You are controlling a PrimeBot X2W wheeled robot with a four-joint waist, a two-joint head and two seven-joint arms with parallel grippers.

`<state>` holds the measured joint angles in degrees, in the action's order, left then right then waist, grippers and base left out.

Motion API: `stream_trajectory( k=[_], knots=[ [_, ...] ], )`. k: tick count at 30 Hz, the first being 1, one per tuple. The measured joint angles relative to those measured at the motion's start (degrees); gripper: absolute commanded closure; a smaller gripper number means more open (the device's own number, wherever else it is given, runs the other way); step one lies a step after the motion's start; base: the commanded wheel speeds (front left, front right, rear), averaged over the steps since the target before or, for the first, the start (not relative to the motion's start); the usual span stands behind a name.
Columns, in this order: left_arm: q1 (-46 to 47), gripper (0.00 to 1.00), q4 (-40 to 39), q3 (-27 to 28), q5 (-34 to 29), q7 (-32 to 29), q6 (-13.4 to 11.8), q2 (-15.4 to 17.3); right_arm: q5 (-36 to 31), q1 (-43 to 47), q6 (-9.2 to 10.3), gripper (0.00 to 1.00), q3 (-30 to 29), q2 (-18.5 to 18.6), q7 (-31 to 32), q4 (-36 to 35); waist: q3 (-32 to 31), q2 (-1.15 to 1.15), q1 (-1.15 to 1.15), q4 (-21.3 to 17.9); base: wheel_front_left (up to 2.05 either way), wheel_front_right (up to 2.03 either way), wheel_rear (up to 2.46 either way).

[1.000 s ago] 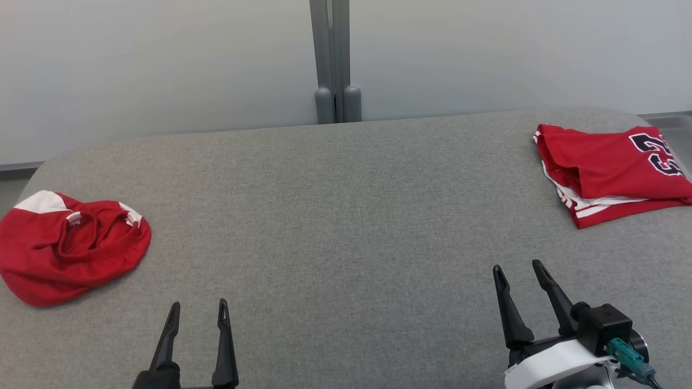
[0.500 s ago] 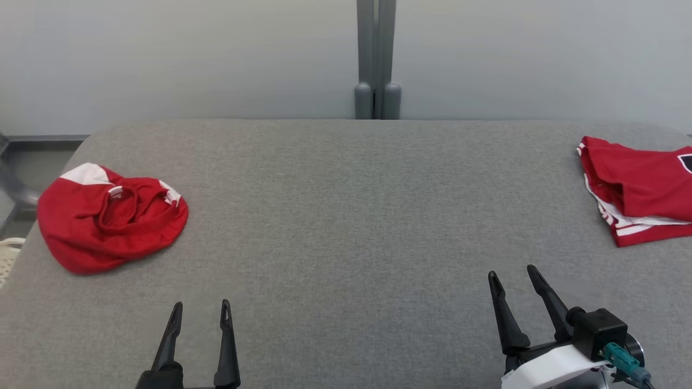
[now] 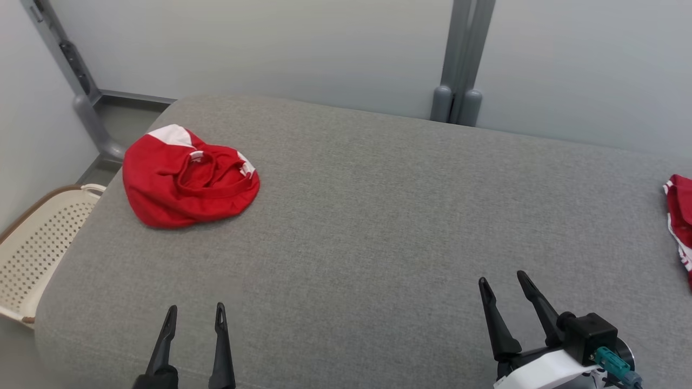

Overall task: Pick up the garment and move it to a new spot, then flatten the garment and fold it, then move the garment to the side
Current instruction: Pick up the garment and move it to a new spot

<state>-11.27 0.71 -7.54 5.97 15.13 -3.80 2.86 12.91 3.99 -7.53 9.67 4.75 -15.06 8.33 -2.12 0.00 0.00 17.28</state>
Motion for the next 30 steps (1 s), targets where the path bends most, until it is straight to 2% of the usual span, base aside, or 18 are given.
stream_trajectory(
  k=[11,23,26,30],
  knots=[
    [-0.5,0.0,-0.1,0.2,0.0,0.0,0.0,0.0,0.1,0.0,0.0,0.0,0.5,-0.2,0.0,0.4,-0.7,0.0,0.0,4.4,0.0,0.0,0.0],
    [-0.3,0.0,-1.1,1.2,0.0,0.0,-1.5,0.0,0.2,0.0,0.0,0.0,1.0,0.6,0.0,0.2,0.3,0.0,0.0,4.0,0.0,0.0,0.0],
    [2.2,0.0,-2.1,2.1,-0.4,0.0,-1.7,0.0,0.0,-0.8,0.0,0.0,0.9,1.7,0.0,-0.4,1.8,0.0,0.0,3.7,0.0,0.0,0.0],
    [8.0,0.0,-2.2,4.0,-1.6,0.0,-0.6,0.2,-0.5,-2.7,0.0,0.0,0.9,3.7,0.0,-1.1,4.7,0.0,0.0,3.5,0.0,0.0,0.0]
  ],
)
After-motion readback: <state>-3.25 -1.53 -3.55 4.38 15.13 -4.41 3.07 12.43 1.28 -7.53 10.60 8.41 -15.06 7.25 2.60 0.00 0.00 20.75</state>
